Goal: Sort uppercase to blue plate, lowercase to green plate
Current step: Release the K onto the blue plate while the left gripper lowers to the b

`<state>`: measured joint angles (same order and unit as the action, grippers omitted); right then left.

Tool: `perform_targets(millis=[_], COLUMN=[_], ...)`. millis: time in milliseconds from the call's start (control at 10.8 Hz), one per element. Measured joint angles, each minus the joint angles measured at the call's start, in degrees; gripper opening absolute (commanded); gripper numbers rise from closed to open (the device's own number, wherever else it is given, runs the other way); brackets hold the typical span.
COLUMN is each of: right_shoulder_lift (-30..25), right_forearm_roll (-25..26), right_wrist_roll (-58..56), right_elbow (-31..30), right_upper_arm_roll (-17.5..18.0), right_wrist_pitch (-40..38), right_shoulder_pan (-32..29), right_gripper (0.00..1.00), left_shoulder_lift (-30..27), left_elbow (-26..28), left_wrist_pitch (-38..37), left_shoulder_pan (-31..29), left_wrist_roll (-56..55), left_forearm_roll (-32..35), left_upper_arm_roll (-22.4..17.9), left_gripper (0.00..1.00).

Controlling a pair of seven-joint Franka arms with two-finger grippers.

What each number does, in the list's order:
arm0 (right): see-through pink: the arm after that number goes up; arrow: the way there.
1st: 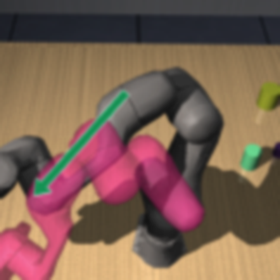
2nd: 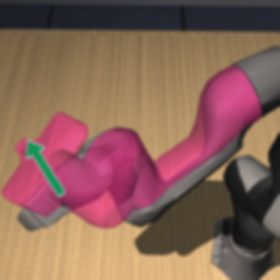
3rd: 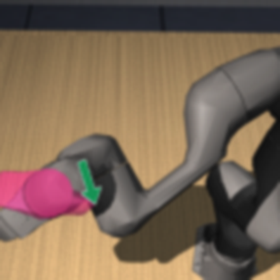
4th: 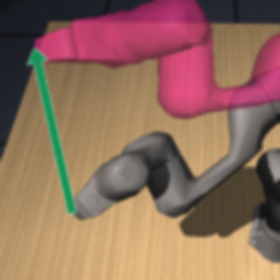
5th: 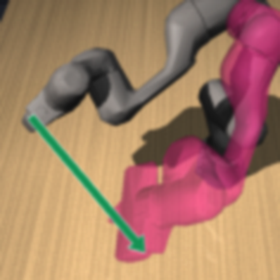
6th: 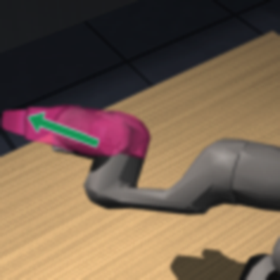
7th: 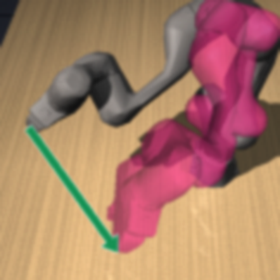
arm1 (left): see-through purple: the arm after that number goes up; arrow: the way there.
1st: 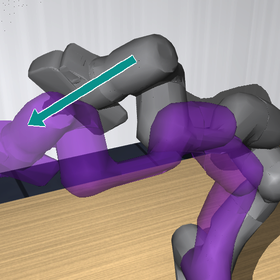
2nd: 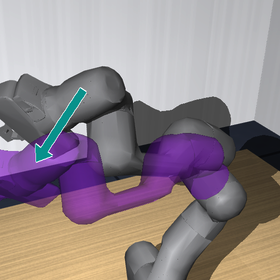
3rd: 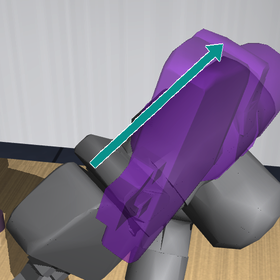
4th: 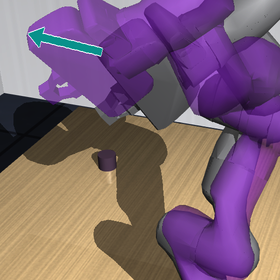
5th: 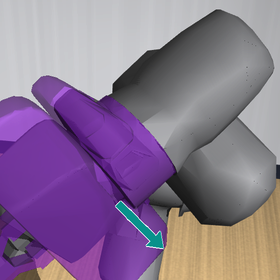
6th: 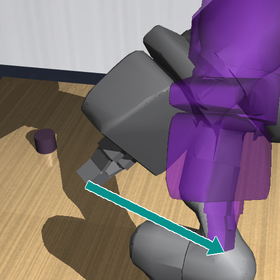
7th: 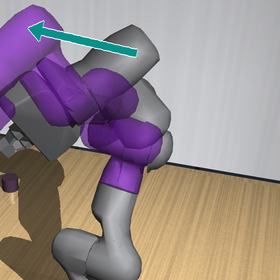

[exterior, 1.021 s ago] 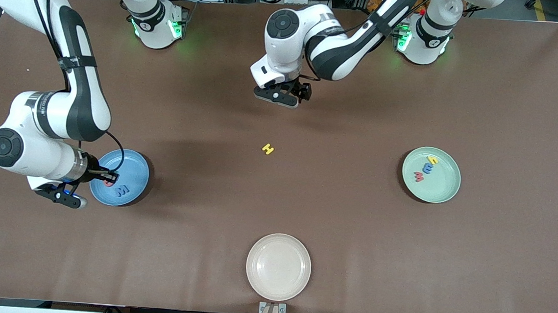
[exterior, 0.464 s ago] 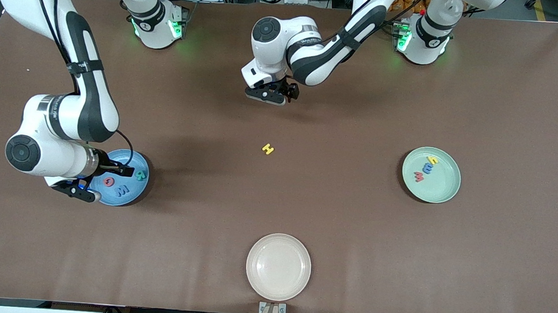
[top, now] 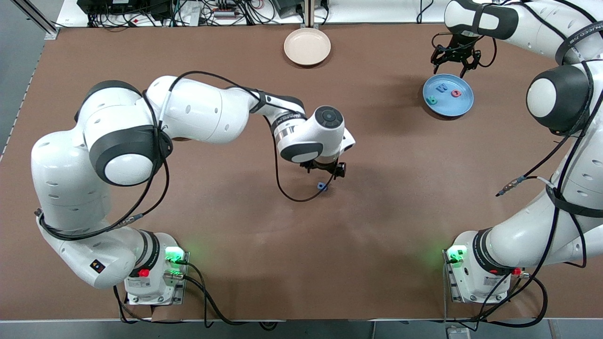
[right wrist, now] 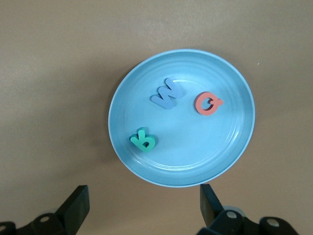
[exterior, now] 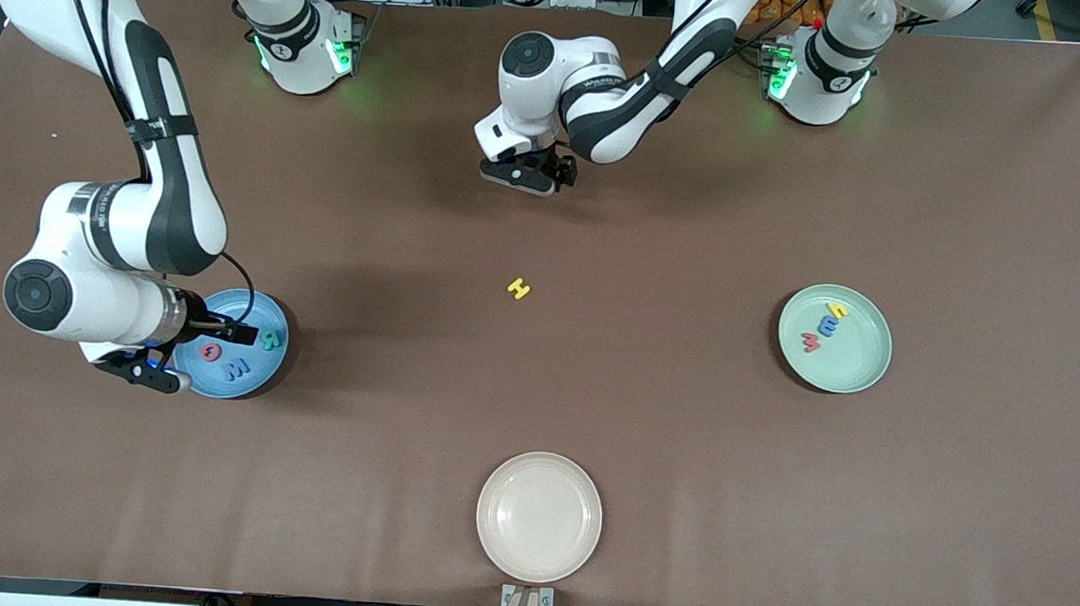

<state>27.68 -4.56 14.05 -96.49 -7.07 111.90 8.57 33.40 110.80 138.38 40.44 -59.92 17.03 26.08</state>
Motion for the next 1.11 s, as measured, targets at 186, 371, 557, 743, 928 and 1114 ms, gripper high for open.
perform_targets(millis=[186, 371, 557, 743, 928, 1114], right_shoulder_lift=[0.00, 0.00, 0.00, 0.02, 0.06, 0.06], right_forearm_roll=[0.02, 0.02, 0.02, 0.02, 0.02, 0.02], right_wrist_roll=[-4.19, -6.40, -7.00, -8.39, -8.80, -8.86], right_elbow=[0.04, 0.03, -0.01, -0.33, -0.81, -0.82], right_upper_arm_roll=[-0.21, -0.23, -0.25, -0.25, -0.16, -0.16], right_wrist_pitch=[0.09, 0.09, 0.09, 0.09, 0.14, 0.14], right_shoulder_pan=[-1.57, -2.81, -3.52, -3.93, -3.92, -3.92], right_gripper=[1.00, 1.00, 1.00, 1.00, 1.00, 1.00], left_shoulder_lift=[0.00, -0.01, 0.00, 0.00, -0.01, 0.04], left_elbow=[1.35, 2.78, 5.04, 5.83, 5.85, 5.85], left_wrist_pitch=[1.10, 3.81, 6.71, 7.48, 7.66, 7.66], left_shoulder_pan=[0.03, 0.07, 0.11, 0.12, 0.12, 0.12], left_wrist_roll=[-0.65, -1.75, -3.22, -3.28, -3.28, -3.28], left_forearm_roll=[1.02, 2.57, 4.29, 4.31, 4.32, 4.33], left_upper_arm_roll=[0.48, 0.65, 0.71, 0.71, 0.71, 0.71], left_gripper=[0.94, 0.90, 0.86, 0.82, 0.81, 0.81])
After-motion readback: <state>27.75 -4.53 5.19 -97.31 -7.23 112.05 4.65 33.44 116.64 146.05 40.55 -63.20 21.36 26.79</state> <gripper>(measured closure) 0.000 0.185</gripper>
